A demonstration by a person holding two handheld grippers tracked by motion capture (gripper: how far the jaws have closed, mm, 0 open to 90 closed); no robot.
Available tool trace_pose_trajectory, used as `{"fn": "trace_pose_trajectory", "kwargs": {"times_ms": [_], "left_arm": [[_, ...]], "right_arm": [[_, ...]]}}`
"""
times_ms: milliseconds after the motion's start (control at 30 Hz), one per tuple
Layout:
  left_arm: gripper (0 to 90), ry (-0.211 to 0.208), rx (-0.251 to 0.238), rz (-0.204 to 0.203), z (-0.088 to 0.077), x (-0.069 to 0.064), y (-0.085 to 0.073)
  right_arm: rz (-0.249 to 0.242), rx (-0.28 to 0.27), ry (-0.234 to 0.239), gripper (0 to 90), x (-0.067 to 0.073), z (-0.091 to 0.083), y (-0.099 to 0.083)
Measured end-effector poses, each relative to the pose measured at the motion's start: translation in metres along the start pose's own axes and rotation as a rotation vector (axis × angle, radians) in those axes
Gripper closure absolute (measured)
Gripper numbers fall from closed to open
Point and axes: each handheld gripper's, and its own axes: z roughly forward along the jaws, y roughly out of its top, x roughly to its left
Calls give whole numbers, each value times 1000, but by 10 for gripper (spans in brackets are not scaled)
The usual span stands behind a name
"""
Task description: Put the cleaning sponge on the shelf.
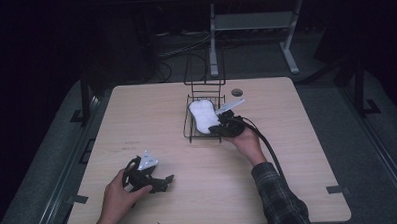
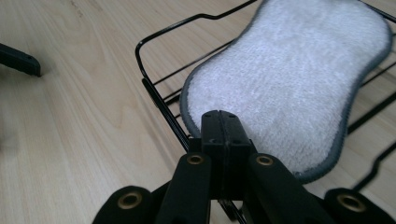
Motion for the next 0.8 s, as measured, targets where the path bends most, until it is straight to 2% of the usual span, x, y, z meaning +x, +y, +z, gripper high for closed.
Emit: {"fn": "trace_pose_trajectory", "kwargs": {"times_ms": [333,600,633,800], "left_arm": [[124,-1,-4,-2,0,0,0],[124,-1,-1,0,0,0,0],[124,-1,1,1,0,0,0],[124,0,0,0,0,0,0]], "right_arm": [[-3,1,2,898,4,12,13],[4,-30,-1,898,2,-4,12],[0,-40,-9,899,1,-12,11],[9,-47,-27,898,-2,-28,5]]}}
